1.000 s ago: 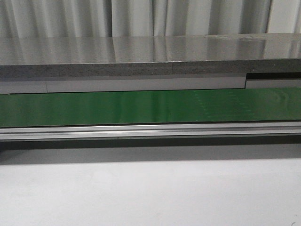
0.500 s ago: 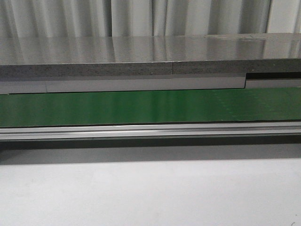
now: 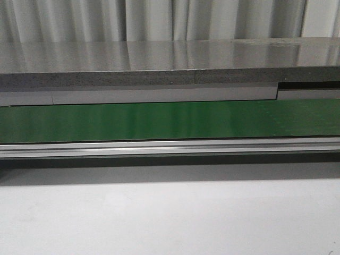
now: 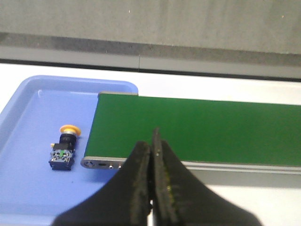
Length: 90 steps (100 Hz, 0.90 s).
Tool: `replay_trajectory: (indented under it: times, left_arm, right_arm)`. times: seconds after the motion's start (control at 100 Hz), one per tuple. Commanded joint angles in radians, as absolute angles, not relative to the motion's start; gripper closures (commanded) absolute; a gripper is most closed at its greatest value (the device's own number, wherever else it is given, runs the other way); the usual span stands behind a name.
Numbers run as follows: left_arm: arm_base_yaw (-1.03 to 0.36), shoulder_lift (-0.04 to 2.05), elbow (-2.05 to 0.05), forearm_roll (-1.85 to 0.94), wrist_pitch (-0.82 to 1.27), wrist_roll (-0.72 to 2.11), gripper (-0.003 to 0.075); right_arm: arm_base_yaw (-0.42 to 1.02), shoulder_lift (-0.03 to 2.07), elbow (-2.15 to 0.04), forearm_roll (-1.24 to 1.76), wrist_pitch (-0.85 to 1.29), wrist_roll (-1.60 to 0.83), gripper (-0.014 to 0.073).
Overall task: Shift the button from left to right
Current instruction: 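Move the left gripper down toward the yellow push-button in the blue tray, then open the left gripper and lower it around the yellow push-button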
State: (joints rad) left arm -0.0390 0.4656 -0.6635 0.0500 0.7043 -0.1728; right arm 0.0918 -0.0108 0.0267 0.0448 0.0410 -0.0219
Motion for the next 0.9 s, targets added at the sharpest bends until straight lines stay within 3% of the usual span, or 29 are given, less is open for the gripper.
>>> replay_trajectory:
  times: [0.0, 0.48, 0.58, 0.67, 0.82, 0.89]
  left_arm:
    - [-0.045, 0.539, -0.752, 0.04, 0.722, -0.179, 0.0741]
    - [-0.045, 0.705, -0.77, 0.027, 0.822, -0.179, 0.074]
    - [-0.045, 0.718, -0.77, 0.027, 0.836, -0.179, 0.0701]
    - [-0.045, 0.721, -0.77, 0.027, 0.843, -0.179, 0.0558]
    - [-0.045, 0.721, -0.77, 0.041, 0.841, -0.179, 0.0155]
    - [-0.045, 0.721, -0.77, 0.046, 0.835, -0.179, 0.0039]
  right_arm:
    - [0.087, -0.025, 0.01, 0.039, -0.041, -0.022, 0.0662]
    - [0.087, -0.025, 0.01, 0.039, -0.041, -0.022, 0.0662]
    - [0.087, -0.025, 0.01, 0.039, -0.041, -0.022, 0.0662]
    - [0.087, -0.025, 0.01, 0.039, -0.041, -0.022, 0.0662]
    - [0.087, -0.025, 0.01, 0.039, -0.041, -0.022, 0.0662]
    - [0.087, -0.025, 0.01, 0.039, -0.041, -0.022, 0.0662]
